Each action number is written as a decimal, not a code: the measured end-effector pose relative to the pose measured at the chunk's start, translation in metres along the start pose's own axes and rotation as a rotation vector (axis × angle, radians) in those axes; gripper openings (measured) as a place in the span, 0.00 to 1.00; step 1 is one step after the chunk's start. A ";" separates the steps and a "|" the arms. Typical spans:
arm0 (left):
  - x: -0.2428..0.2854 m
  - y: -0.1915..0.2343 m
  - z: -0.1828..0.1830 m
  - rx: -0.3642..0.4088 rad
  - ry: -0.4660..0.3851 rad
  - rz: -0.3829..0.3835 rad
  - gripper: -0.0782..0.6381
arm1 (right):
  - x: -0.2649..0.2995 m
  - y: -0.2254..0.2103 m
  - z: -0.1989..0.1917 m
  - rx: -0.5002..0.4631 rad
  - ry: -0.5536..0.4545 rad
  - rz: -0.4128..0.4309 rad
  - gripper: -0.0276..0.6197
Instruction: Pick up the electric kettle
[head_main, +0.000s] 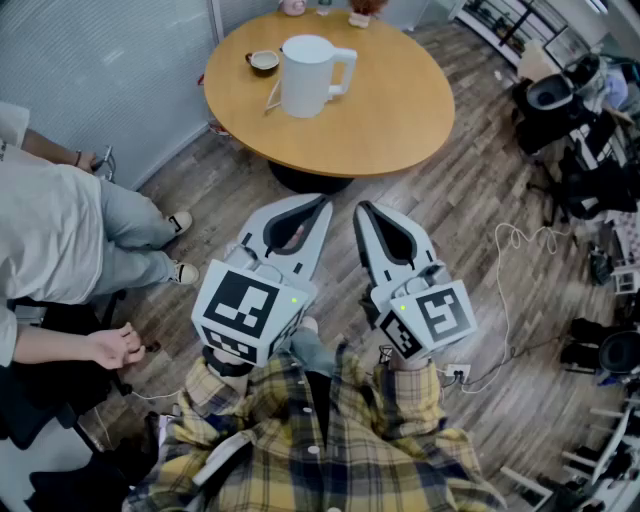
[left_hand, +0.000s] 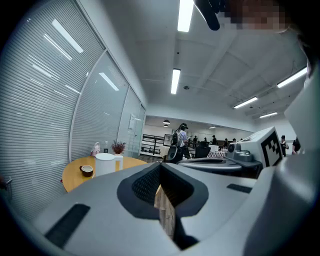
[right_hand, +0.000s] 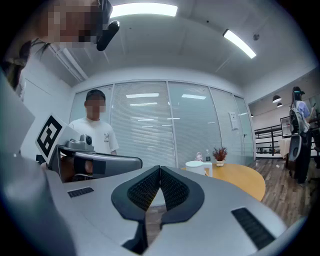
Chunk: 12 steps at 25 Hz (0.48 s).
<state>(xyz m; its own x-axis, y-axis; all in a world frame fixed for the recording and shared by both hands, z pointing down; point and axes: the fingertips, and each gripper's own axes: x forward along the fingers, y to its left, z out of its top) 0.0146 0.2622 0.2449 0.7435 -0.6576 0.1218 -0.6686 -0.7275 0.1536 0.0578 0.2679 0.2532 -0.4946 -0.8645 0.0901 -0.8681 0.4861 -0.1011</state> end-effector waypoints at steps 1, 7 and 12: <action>0.001 0.000 -0.001 0.002 0.002 -0.002 0.11 | 0.001 0.000 0.000 -0.001 -0.002 0.000 0.09; 0.005 -0.001 0.000 0.007 0.003 0.001 0.11 | 0.000 -0.005 0.002 -0.002 -0.014 0.001 0.09; 0.006 -0.007 -0.001 0.012 -0.005 0.014 0.11 | -0.006 -0.008 0.006 -0.001 -0.023 -0.001 0.09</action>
<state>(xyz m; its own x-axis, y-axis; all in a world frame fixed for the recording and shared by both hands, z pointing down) 0.0233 0.2634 0.2456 0.7343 -0.6684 0.1186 -0.6788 -0.7208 0.1405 0.0680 0.2685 0.2471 -0.4924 -0.8678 0.0670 -0.8687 0.4851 -0.1002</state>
